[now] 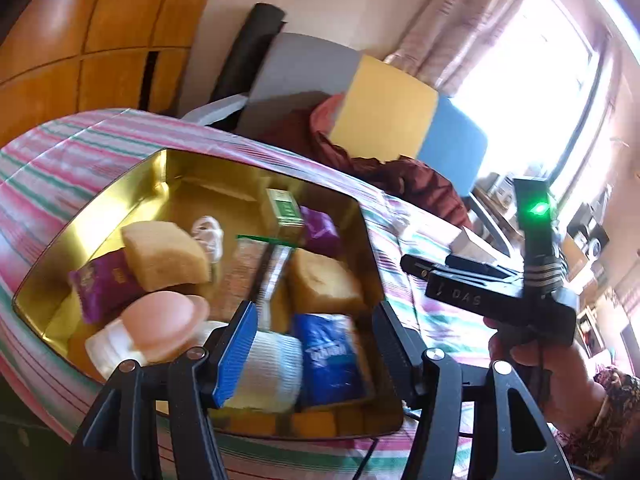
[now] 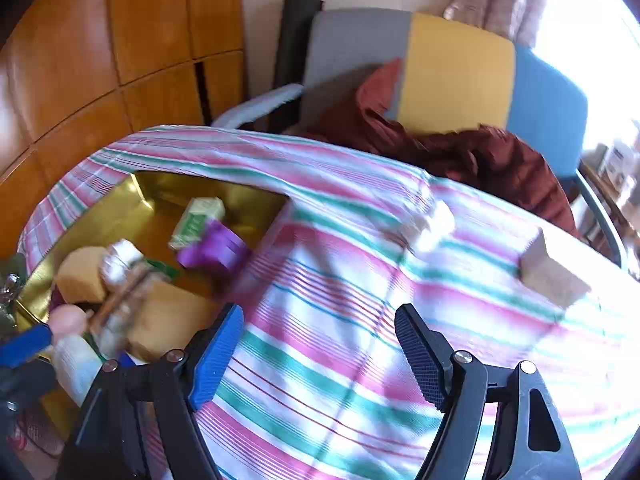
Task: Organize objects
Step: 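Move both grippers back over the table toward the cream box and plastic bag, then grasp the cream-coloured box with the right gripper while the left gripper grasps the clear plastic bag, then carry the cream box and clear plastic bag over the gold tray with both grippers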
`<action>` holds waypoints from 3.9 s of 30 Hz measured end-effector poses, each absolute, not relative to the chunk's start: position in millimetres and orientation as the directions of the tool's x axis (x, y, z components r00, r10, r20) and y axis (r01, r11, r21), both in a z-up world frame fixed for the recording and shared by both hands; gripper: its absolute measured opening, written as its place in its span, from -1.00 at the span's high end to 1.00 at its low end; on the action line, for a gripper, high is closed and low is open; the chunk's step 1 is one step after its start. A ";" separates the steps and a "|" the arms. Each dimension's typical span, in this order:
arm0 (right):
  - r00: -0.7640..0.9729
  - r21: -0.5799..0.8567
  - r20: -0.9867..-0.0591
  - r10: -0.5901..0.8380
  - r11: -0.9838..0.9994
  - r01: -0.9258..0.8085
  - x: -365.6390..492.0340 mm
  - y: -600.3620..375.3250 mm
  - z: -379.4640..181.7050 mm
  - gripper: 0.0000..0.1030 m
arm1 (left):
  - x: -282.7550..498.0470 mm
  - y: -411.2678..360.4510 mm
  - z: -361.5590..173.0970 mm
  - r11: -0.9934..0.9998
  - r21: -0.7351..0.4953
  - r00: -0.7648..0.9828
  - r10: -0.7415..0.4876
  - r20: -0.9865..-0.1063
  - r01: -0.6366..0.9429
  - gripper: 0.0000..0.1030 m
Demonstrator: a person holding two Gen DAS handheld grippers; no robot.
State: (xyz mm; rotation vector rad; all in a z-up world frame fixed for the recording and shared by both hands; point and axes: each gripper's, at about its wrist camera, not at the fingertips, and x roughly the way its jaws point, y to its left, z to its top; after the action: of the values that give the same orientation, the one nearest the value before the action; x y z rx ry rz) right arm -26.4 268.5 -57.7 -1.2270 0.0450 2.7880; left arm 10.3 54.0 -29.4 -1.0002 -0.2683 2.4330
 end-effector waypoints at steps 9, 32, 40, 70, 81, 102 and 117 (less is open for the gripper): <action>-0.620 0.011 -0.773 0.133 -0.975 -0.222 7.9 339.8 -86.1 -0.65 | 29.3 84.0 -27.7 -0.821 -0.341 -0.555 0.563 -0.612 -0.457 -0.18; -0.642 0.196 -0.762 0.087 -0.914 -0.356 -30.8 531.5 -78.6 -0.72 | 38.3 142.6 -16.5 -0.798 -0.233 -0.496 0.543 -0.678 -0.556 -0.18; -0.734 0.111 -0.676 0.069 -0.975 -0.194 -8.9 487.1 -50.7 -0.83 | 34.6 162.9 -22.9 -0.781 -0.237 -0.455 0.549 -0.701 -0.577 -0.18; -0.655 0.029 -0.709 0.261 -0.918 -0.397 -16.5 502.1 -103.3 0.03 | -59.4 294.5 -16.4 -0.751 -0.102 -0.434 0.480 -0.762 -0.652 -0.18; -0.662 0.104 -0.700 0.268 -0.879 -0.465 -5.1 521.2 -108.0 0.03 | -147.5 365.5 -56.2 -0.786 0.101 -0.524 0.306 -0.795 -0.611 -0.20; -0.653 0.069 -0.695 0.299 -0.877 -0.475 -6.2 517.3 -110.3 0.02 | -172.3 365.3 -89.4 -0.829 0.035 -0.552 0.339 -0.762 -0.558 0.26; -0.636 0.021 -0.668 0.387 -0.844 -0.536 0.8 517.9 -103.5 0.03 | -109.1 322.7 -72.4 -0.831 -0.014 -0.585 0.404 -0.703 -0.556 0.28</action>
State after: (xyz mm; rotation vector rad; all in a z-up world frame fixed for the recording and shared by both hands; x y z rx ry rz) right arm 0.8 517.9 -103.5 -0.9237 0.2959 2.4355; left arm -109.1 322.7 -72.4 -0.9847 0.2801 2.3815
